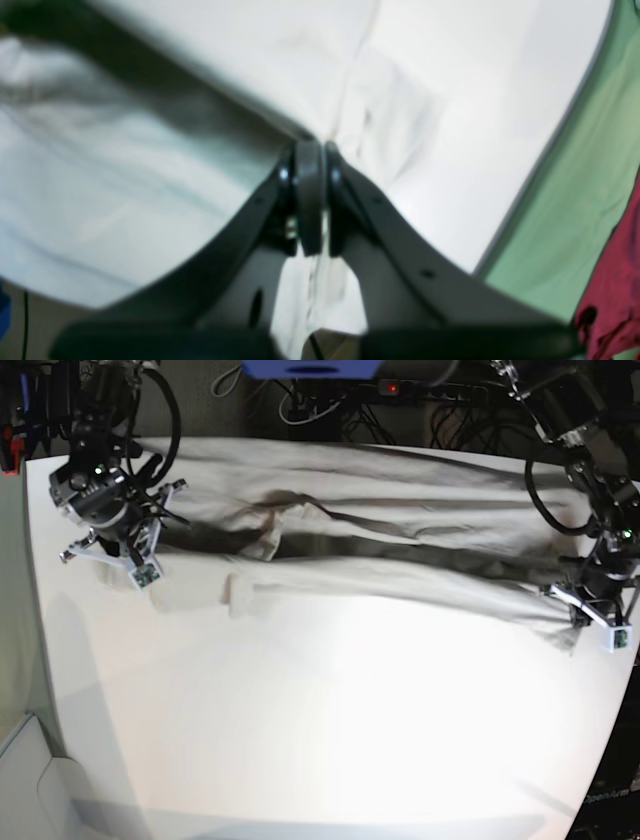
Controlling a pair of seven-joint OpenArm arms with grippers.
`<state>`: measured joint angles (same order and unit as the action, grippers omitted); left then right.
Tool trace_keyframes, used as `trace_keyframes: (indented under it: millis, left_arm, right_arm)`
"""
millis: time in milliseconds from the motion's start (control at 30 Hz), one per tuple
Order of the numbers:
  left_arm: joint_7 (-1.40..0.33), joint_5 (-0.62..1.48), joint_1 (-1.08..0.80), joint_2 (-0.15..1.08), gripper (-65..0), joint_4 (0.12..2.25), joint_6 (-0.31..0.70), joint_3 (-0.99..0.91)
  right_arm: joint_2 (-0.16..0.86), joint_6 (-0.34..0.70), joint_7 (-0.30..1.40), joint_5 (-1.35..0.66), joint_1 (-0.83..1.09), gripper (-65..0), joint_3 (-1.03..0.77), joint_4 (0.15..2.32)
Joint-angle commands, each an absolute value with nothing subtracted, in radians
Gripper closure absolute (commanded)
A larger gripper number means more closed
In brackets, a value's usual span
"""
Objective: Layout the t-shirt on the table in an organized manner, then fold the t-shirt properly
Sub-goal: 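Lay the hem edge over the folded strip and pull it taut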
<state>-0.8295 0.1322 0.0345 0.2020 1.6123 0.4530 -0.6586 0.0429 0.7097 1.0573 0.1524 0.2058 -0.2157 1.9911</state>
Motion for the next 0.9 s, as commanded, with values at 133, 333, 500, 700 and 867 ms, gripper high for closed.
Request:
trace_keyframes:
  millis: [133,333,500,700,867]
  left_arm:
    - [-0.792,0.157,0.024,0.223,-0.1,1.633,0.449,-0.661]
    - [-0.796,0.185,0.012,0.216,-0.1,1.633,0.449,-0.75]
    - [-0.797,0.275,-0.028,0.225,-0.1,1.633,0.449,-0.768]
    - [-0.797,0.283,-0.038,0.225,-0.1,1.641,0.449,-0.797]
    - [-0.797,0.285,-0.038,0.225,-0.1,1.627,0.449,-0.837]
  right_arm:
    - [0.022,0.698,1.041,0.153,0.251,0.0,-0.217,2.012]
    - [0.025,0.698,1.041,0.151,0.286,0.0,-0.213,2.02]
    - [0.028,0.698,1.041,0.151,0.288,0.0,-0.214,2.018]
    - [0.047,0.698,1.041,0.151,0.288,0.0,-0.214,2.018]
    - [0.065,0.698,1.041,0.15,0.289,0.0,-0.211,2.014]
